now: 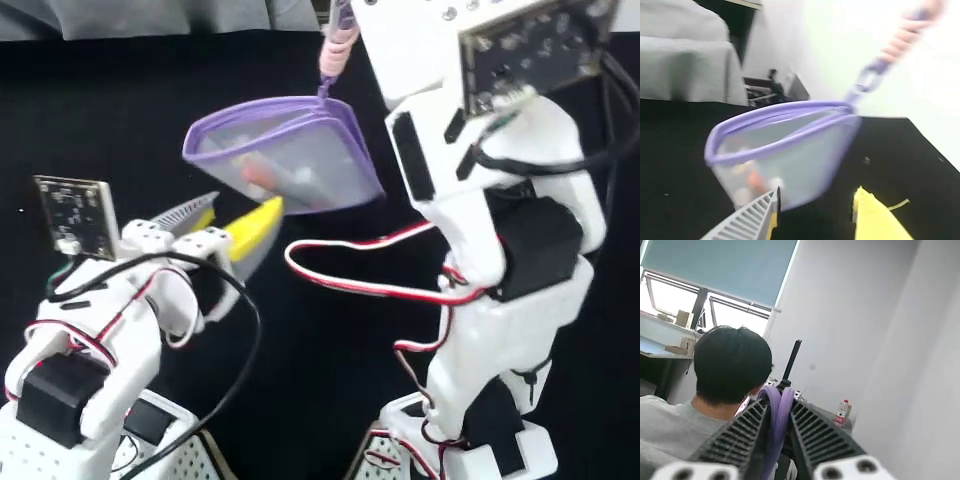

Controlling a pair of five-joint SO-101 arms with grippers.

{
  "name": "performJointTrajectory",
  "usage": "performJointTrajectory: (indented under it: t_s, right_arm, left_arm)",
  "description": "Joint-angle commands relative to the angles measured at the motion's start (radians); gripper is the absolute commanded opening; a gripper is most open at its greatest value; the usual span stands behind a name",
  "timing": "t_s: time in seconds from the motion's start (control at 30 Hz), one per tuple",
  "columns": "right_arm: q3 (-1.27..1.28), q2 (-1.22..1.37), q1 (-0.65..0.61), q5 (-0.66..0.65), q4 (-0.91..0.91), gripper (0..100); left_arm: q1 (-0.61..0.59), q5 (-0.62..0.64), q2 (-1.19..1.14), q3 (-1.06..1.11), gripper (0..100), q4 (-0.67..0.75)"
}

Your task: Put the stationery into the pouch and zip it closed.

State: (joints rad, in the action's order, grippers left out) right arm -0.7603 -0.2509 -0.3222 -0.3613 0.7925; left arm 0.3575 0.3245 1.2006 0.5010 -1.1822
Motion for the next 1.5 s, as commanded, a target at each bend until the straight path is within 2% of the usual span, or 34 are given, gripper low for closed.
performJointTrajectory:
  t_s: [0.0,0.13,0.27,0.37,0.47,0.63,0.8,0.93,1.13,1.27,1.37,1.47]
  right_arm:
    - [0.005,0.016,-0.048,-0.008,-0.032,1.2]
    - [0.005,0.036,-0.074,-0.009,-0.032,1.2]
    - [0.002,0.027,-0.097,-0.009,-0.031,1.2]
    - [0.004,0.001,-0.097,-0.008,-0.029,1.2]
    - [0.002,-0.035,-0.097,-0.006,0.014,1.2]
    - [0.002,-0.104,-0.201,-0.008,0.126,1.3]
    - [0.013,-0.116,-0.453,-0.009,0.255,1.4]
    - [0.013,-0.074,-0.569,-0.012,0.261,1.4]
    - [0.007,0.047,-0.554,-0.109,0.209,1.2]
    - [0.007,0.084,-0.512,-0.106,0.212,1.2]
    - [0.007,0.085,-0.496,-0.106,0.215,1.2]
    - [0.007,0.088,-0.493,-0.112,0.209,1.2]
  left_arm:
    - [0.047,0.008,0.006,0.077,25,0.052]
    - [-0.036,-0.023,0.008,0.248,25,0.224]
    - [-0.157,-0.140,0.008,0.450,25,0.480]
    - [-0.236,-0.166,0.008,0.558,24,0.657]
    - [-0.300,-0.164,0.008,0.587,24,0.732]
    - [-0.315,-0.161,0.006,0.587,24,0.740]
    - [-0.268,-0.161,-0.003,0.593,24,0.740]
    - [-0.292,-0.161,-0.003,0.610,24,0.783]
    - [-0.354,-0.161,0.006,0.653,24,0.850]
    - [-0.429,-0.160,0.008,0.627,24,0.847]
    - [-0.499,-0.160,0.008,0.591,24,0.770]
    - [-0.532,-0.160,0.008,0.535,24,0.618]
